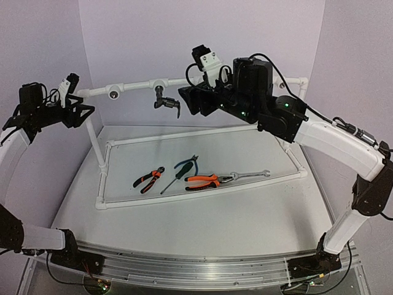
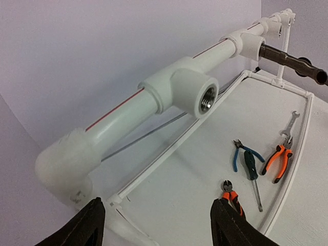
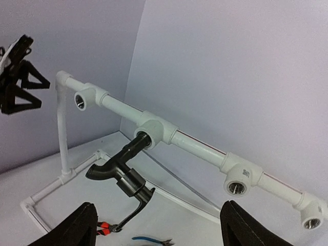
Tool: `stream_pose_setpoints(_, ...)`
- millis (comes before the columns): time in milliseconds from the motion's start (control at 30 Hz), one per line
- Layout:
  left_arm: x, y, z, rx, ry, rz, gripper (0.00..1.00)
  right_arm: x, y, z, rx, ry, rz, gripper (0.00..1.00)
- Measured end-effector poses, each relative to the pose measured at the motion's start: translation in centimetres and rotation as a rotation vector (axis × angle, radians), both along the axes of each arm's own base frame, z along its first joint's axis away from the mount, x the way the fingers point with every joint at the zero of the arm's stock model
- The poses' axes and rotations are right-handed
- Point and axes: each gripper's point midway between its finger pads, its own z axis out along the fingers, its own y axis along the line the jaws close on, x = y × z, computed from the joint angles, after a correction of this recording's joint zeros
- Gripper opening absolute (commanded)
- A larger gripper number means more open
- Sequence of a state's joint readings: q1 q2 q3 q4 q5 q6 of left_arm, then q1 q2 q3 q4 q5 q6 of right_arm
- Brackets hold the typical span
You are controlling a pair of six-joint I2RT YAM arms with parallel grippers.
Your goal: Install the water faucets
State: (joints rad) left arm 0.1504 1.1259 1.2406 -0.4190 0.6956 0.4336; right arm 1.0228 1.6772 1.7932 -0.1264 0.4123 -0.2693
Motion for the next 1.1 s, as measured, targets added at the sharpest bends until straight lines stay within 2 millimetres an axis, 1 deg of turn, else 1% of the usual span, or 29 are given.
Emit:
stream_pose_setpoints(100, -0.7, 1.8, -1.5, -0.053, 0.059, 0.011, 0.74, -0.7, 0.6, -1.0, -0.149, -0.074, 0.062, 0.85)
stream_pose_setpoints(200, -1.3, 3.0, -4.1, -0.103, 0.111, 0.035, 0.78, -1.3, 1.1, -2.0, -0.284, -0.147, 0.109, 0.85)
stream_pose_setpoints(267, -1.0, 3.6, -5.8, -0.143, 0.143, 0.051, 0.79, -1.6, 1.6, -2.4, -0.367, -0.212, 0.129, 0.86)
stream_pose_setpoints(333, 0.0, 4.0, -7.0, -0.175, 0.16, 0.062, 0.79, -2.1, 2.3, -2.7, -0.453, -0.298, 0.141, 0.84)
stream_pose_setpoints(433, 2.2, 4.7, -7.9, -0.198, 0.145, 0.063, 0.79, -2.5, 3.8, -3.3, -0.546, -0.407, 0.135, 0.83)
stream_pose_setpoints(533, 4.1, 5.4, -8.6, -0.198, 0.125, 0.064, 0.78, -2.3, 5.6, -4.2, -0.61, -0.485, 0.111, 0.83)
stream_pose_setpoints(667, 6.0, 5.9, -10.1, -0.196, 0.133, 0.058, 0.75, -1.4, 7.1, -6.5, -0.693, -0.523, 0.079, 0.82)
stream_pose_setpoints(733, 6.7, 6.0, -10.5, -0.188, 0.132, 0.039, 0.75, -1.0, 7.8, -7.4, -0.717, -0.526, 0.066, 0.81)
stream_pose_setpoints(833, 7.0, 5.7, -10.7, -0.176, 0.121, 0.003, 0.71, -0.4, 8.2, -7.9, -0.736, -0.524, 0.032, 0.81)
stream_pose_setpoints(933, 7.4, 5.0, -10.4, -0.174, 0.106, -0.045, 0.66, 0.3, 8.3, -7.4, -0.735, -0.528, -0.026, 0.81)
stream_pose_setpoints(1100, 8.4, 4.6, -9.8, -0.195, 0.09, -0.11, 0.53, 0.9, 7.6, -6.2, -0.721, -0.547, -0.117, 0.8)
